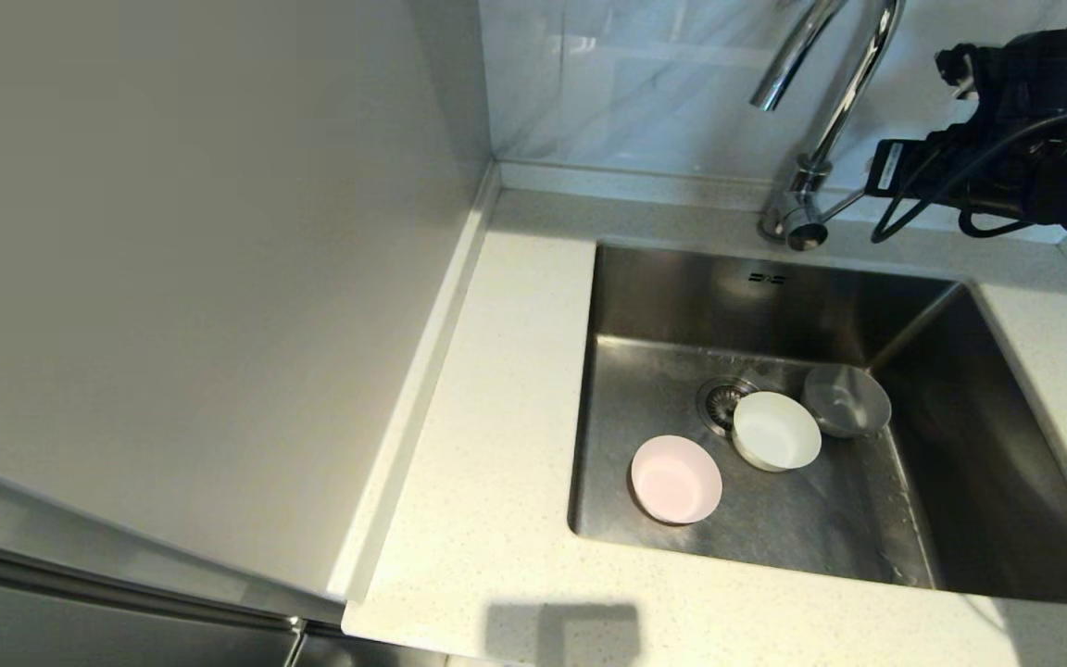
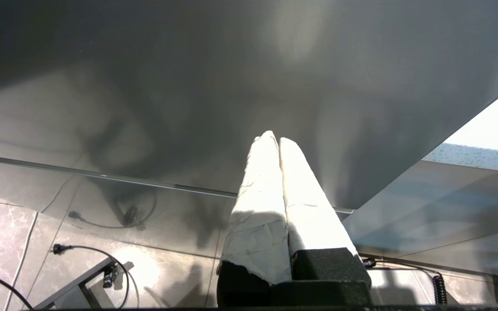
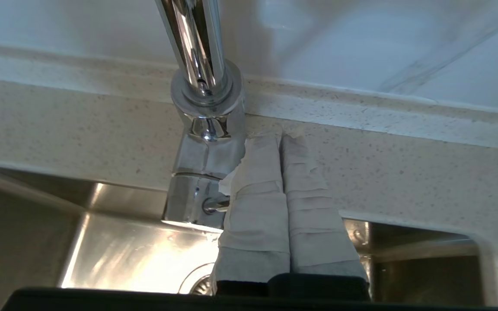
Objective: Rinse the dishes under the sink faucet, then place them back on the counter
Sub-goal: Turn on the faucet
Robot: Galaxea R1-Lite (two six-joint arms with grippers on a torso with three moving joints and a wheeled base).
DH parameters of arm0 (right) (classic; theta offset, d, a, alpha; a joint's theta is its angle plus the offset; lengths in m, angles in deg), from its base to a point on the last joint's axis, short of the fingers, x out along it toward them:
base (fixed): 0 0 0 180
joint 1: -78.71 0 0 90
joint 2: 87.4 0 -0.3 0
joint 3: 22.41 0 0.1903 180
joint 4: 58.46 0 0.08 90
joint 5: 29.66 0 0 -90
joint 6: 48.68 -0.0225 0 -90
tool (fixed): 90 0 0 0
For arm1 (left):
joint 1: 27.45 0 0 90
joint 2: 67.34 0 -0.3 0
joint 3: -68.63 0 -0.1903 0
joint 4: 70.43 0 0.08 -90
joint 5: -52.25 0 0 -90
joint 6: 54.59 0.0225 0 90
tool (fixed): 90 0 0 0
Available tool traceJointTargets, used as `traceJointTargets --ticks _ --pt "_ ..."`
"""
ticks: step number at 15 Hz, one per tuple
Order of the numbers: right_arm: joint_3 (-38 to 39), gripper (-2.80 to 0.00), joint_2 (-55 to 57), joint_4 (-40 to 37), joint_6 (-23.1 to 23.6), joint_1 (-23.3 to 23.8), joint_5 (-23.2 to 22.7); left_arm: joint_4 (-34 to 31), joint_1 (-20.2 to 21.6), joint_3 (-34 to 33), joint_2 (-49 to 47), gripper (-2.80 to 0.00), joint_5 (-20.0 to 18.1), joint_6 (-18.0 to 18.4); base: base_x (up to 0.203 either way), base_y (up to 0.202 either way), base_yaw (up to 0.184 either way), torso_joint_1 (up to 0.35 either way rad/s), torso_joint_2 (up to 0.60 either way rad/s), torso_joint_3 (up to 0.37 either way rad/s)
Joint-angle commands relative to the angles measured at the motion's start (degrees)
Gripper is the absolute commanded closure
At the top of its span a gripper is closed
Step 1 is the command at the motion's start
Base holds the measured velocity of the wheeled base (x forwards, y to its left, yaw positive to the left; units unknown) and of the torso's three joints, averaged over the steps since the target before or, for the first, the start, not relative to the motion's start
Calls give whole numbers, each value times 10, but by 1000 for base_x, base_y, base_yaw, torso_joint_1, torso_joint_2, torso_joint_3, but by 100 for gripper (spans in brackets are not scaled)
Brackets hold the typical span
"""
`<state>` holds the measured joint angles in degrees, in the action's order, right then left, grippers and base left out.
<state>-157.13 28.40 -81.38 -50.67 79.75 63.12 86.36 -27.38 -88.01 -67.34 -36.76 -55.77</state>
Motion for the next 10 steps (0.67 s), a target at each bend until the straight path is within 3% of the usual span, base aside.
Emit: traceJointTargets --ticks 1,10 --pt "4 0 0 -1 4 -1 0 0 0 0 2 0 1 0 0 0 0 0 0 0" --pt "56 0 -39 -6 82 5 2 0 0 0 2 0 1 0 0 0 0 0 0 0"
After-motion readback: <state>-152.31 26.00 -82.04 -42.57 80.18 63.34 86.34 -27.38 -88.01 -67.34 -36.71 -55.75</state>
